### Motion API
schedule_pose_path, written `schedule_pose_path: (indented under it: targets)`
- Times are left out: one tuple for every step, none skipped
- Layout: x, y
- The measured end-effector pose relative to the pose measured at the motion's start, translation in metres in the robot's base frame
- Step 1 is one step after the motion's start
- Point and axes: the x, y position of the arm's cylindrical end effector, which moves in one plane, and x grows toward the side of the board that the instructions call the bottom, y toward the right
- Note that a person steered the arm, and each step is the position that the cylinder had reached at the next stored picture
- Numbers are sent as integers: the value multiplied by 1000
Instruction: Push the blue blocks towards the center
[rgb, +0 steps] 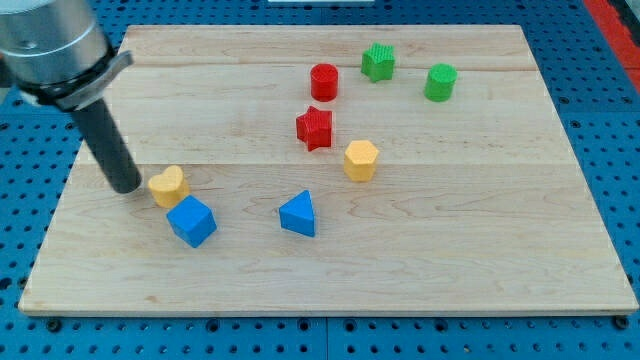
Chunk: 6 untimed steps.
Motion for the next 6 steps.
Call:
schedule_pose_path:
  targets:
    - [55,1]
    - [64,66]
    - [54,93]
    - [67,157]
    - [51,198]
    - [28,235]
